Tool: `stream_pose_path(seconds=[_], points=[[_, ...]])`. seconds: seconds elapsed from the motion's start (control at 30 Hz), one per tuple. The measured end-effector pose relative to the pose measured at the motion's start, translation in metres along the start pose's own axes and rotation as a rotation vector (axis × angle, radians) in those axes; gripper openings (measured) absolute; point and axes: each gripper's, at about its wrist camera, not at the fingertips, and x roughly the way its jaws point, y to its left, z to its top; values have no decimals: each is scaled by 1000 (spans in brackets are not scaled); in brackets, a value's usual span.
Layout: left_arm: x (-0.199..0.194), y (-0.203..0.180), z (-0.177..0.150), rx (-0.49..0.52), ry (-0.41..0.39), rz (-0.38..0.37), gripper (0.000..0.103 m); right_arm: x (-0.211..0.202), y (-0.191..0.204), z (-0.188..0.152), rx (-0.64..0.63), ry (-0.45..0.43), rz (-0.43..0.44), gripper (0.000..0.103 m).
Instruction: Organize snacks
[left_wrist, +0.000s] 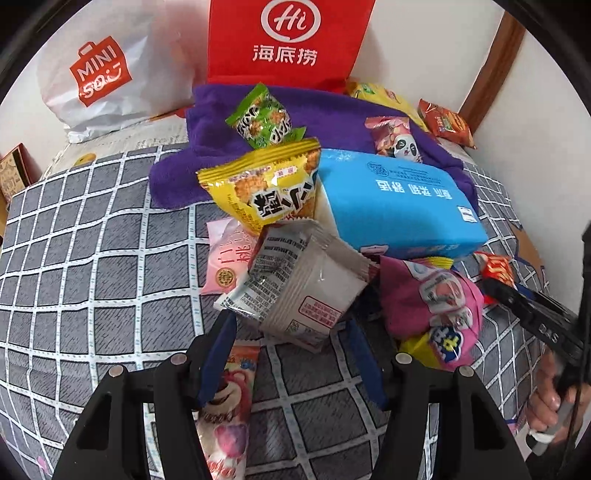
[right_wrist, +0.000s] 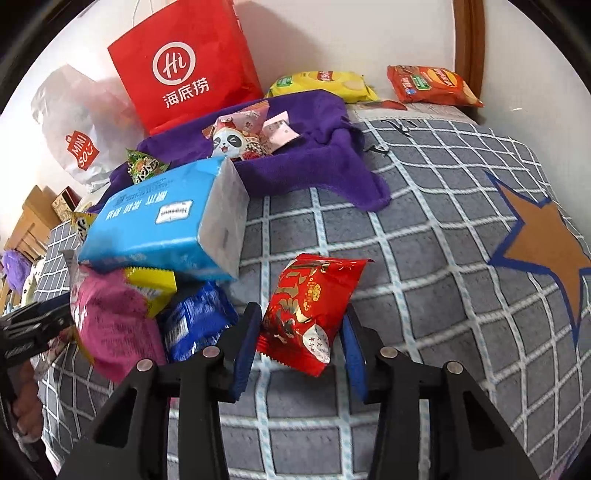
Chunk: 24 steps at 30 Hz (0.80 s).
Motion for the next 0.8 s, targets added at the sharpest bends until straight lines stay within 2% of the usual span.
stream_pose_path(seconds=[0.03,0.1,0.27,0.8], points=[[1,0,0,-1,-2,-1,57,-2,-1,-2,1,4,-1,43],[2,0,0,-2,-1,-6,43,-4,-4,-5,2,9,-1,43],[-1,6,-3,-19,0,-21,33,-9,-1,-11,-19,6,-9,43],[-48,8,-13,-16,-86,-62,32,-49,28,-11,-68,-58,17,43]])
